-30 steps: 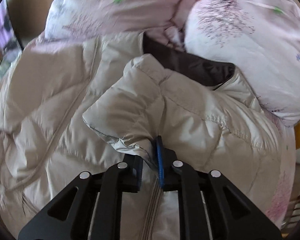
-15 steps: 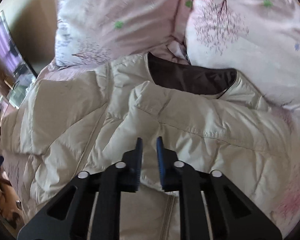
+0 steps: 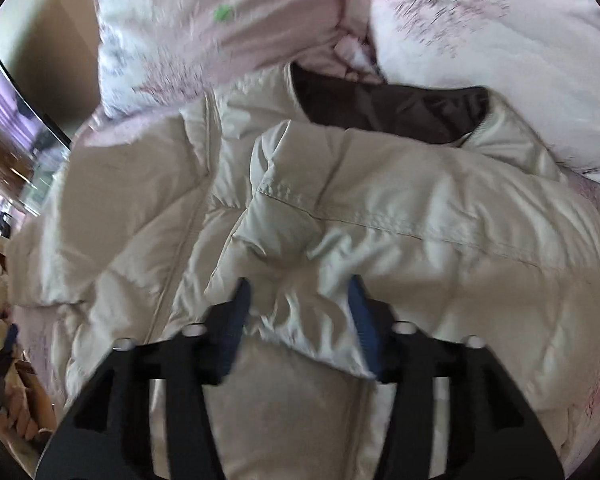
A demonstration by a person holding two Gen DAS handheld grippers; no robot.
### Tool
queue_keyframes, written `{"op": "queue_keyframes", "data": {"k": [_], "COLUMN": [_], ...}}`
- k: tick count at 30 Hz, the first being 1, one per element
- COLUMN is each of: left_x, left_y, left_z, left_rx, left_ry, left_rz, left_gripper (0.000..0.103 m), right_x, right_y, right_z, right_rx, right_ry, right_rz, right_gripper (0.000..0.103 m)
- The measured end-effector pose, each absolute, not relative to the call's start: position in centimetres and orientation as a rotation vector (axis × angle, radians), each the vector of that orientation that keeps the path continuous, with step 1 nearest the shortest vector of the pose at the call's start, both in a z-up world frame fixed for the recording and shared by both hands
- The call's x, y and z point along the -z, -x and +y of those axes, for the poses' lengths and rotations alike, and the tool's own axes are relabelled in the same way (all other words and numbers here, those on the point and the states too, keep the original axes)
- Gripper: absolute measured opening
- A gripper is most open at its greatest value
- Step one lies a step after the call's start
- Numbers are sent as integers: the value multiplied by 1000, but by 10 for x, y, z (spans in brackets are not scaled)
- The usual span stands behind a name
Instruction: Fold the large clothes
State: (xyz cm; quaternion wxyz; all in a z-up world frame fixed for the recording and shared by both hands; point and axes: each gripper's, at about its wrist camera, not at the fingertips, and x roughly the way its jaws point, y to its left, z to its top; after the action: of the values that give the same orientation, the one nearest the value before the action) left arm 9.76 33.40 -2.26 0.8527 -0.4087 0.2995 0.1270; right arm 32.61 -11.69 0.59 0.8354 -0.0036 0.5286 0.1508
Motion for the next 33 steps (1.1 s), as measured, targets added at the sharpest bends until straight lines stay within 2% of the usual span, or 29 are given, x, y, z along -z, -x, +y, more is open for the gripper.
{"op": "queue_keyframes", "data": {"k": [3,8,13,14,17,21,33], "left_x": [41,62,62,62,65,61,-80], "left_y": [-95,-93,-94,-95,-98,-114,-149], "left_z": [354,381,401,406,419,424,384], "left_rx": [-295,-370,-444,-461,-521,-520,-325], "left_ry": [1003,1159,1199,1204,1209,1177,927], "left_rz": [628,600,567,562,555,581,367], "left_gripper": [67,56,53,49,28,14,11], "right_x": [-16,-25,-32,-33,-36,-42,-63], "right_y": [-313,-302,-295,-293,-288,-281,-254], "right_z": [-129,-144,-149,-150,-154,-166,-231], "right_rx": [-331,-345,-347,-350,-354,-345,-266], "right_ry": [-16,-68,-67,-69,-71,-75,-152], "right_rz": [1107,1108,1100,1098,1087,1062,967], "right_gripper": [55,55,55,55,55,55,58]}}
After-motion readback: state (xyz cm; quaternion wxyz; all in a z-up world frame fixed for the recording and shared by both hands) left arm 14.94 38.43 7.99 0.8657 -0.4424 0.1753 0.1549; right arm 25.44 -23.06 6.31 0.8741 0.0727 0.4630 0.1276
